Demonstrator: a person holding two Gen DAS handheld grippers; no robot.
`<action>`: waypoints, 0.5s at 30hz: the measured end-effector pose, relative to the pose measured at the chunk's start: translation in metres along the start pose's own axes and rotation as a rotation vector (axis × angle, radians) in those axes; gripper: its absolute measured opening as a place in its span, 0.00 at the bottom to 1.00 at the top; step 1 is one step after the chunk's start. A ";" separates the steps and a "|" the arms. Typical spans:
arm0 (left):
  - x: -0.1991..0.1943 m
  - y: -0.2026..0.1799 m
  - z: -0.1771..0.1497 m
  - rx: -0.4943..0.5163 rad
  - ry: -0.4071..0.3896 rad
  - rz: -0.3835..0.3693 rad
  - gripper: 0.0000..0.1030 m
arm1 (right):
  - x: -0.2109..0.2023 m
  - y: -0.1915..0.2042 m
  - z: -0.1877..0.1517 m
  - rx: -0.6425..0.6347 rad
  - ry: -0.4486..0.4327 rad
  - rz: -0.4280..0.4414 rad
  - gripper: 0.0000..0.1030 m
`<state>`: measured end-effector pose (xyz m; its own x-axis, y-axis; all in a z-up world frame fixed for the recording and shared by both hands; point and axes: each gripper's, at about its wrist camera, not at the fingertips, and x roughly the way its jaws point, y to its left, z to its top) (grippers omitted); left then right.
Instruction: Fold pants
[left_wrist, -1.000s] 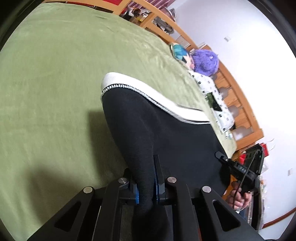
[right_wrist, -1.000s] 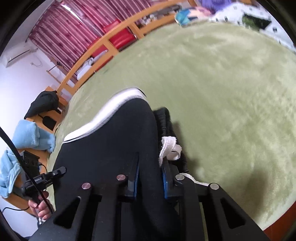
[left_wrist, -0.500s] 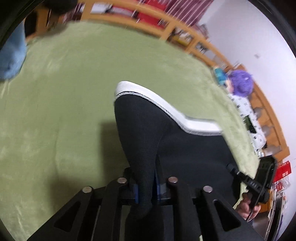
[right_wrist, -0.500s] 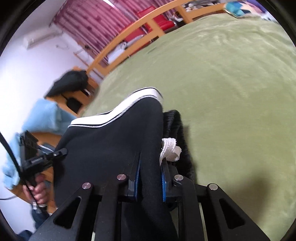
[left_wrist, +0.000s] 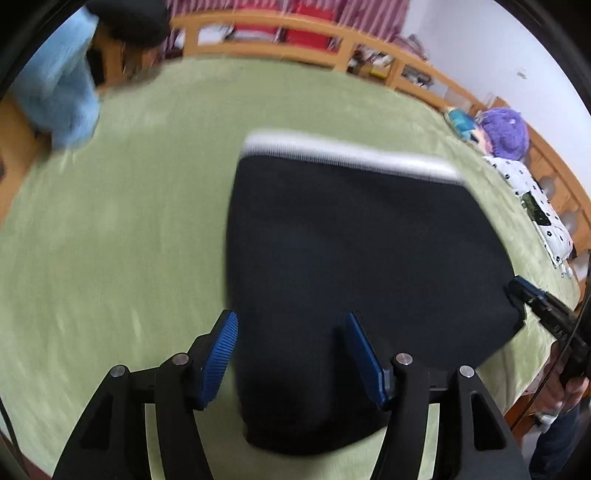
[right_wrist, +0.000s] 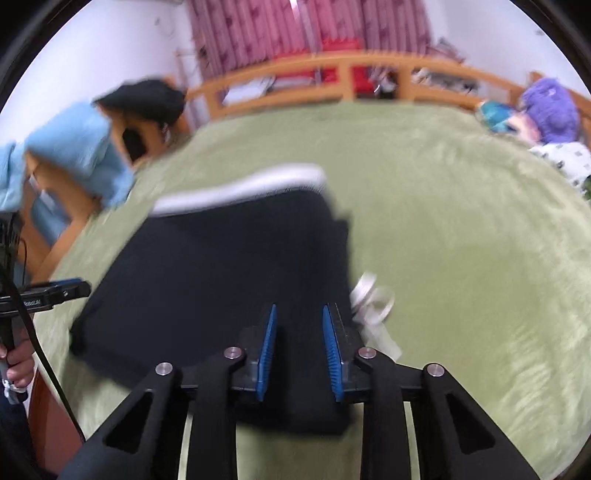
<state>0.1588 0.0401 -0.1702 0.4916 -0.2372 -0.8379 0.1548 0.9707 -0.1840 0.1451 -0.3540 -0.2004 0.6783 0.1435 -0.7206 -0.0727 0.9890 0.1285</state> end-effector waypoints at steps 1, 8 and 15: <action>0.008 0.000 -0.010 0.003 -0.002 0.029 0.60 | 0.008 0.002 -0.011 -0.015 0.027 -0.025 0.25; 0.001 0.005 -0.003 0.016 0.003 0.034 0.61 | 0.011 0.004 -0.015 -0.110 0.094 -0.034 0.23; 0.004 -0.009 0.080 0.069 -0.107 0.053 0.61 | 0.003 0.001 0.062 -0.102 -0.099 0.016 0.27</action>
<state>0.2282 0.0270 -0.1305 0.5887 -0.1925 -0.7851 0.1833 0.9777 -0.1022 0.1925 -0.3544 -0.1597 0.7451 0.1597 -0.6476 -0.1541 0.9859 0.0658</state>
